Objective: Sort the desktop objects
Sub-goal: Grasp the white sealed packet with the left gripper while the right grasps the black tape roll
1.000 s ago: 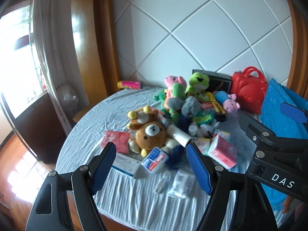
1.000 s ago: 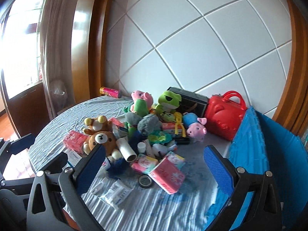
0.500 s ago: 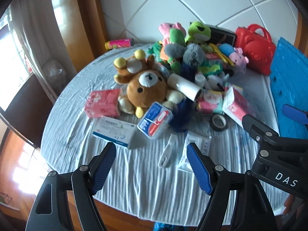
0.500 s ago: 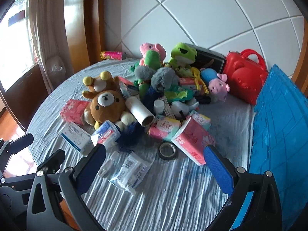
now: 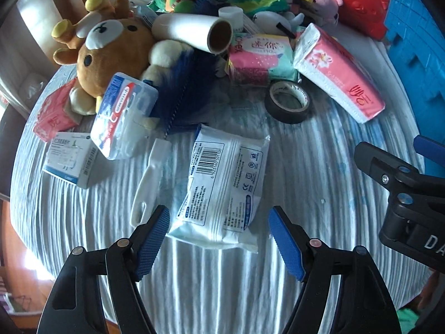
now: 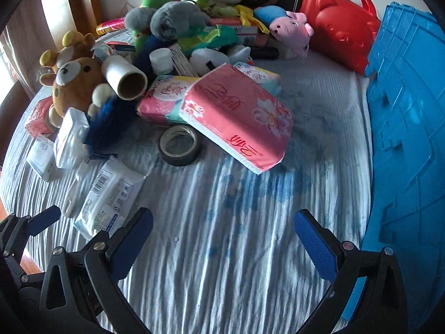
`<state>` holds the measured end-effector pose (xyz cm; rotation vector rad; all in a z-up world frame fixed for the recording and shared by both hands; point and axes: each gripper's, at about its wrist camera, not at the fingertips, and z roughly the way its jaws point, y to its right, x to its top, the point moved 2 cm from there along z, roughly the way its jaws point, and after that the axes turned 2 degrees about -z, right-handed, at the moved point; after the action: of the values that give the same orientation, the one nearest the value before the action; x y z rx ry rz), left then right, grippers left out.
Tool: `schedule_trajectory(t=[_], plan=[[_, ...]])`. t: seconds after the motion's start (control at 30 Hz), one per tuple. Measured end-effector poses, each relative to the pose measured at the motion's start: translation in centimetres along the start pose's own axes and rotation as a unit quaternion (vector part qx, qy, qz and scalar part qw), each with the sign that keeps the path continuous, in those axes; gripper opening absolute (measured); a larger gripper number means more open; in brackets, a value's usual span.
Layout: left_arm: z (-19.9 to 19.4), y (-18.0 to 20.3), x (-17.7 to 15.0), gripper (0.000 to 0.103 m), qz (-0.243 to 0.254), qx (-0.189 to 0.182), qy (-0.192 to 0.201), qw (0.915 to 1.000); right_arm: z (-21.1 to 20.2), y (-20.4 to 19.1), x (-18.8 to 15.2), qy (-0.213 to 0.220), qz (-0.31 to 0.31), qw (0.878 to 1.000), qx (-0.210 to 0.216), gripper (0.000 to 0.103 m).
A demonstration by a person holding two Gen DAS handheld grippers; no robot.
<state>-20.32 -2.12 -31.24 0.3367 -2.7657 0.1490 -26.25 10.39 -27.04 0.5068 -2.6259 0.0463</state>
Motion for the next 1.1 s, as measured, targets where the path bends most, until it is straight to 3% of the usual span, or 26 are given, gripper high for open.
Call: schedule_trajectory(t=[0.07,0.17,0.23,0.33,0.57,0.87,0.93,1.1], plan=[[1.2,0.2,0.5,0.063,-0.002,0.004,-0.008,1.0000,1.0,0.3,0.3,-0.001,0.009,1.000,0.018,0.103],[1.9,0.1,1.1,0.062,-0.008,0.008,0.001,0.9999,2.4,-0.5,1.0,0.001,0.001,0.999,0.046,0.101],[2.1,-0.4,1.6,0.061,-0.013,0.013,0.008,0.9998,3.3,-1.2,1.5,-0.001,-0.001,0.998,0.065,0.080],[2.3,-1.1,2.2,0.060,-0.021,0.008,0.010,0.9997,4.6,-1.9,2.3,-0.004,-0.006,0.997,0.083,0.063],[2.8,-1.1,3.2,0.064,-0.025,-0.002,0.014,0.9996,6.4,-3.6,4.6,0.004,-0.022,0.994,0.103,0.062],[2.6,-0.7,3.9,0.058,-0.020,-0.009,0.021,0.9995,8.2,-5.0,5.9,-0.002,-0.045,0.996,0.082,0.062],[2.5,-0.6,4.0,0.056,-0.020,-0.009,0.022,0.9995,8.2,-5.3,6.0,-0.001,-0.053,0.996,0.068,0.056],[2.0,-0.7,4.0,0.048,-0.022,-0.011,0.022,0.9995,7.8,-5.5,6.2,-0.003,-0.054,0.996,0.065,0.055]])
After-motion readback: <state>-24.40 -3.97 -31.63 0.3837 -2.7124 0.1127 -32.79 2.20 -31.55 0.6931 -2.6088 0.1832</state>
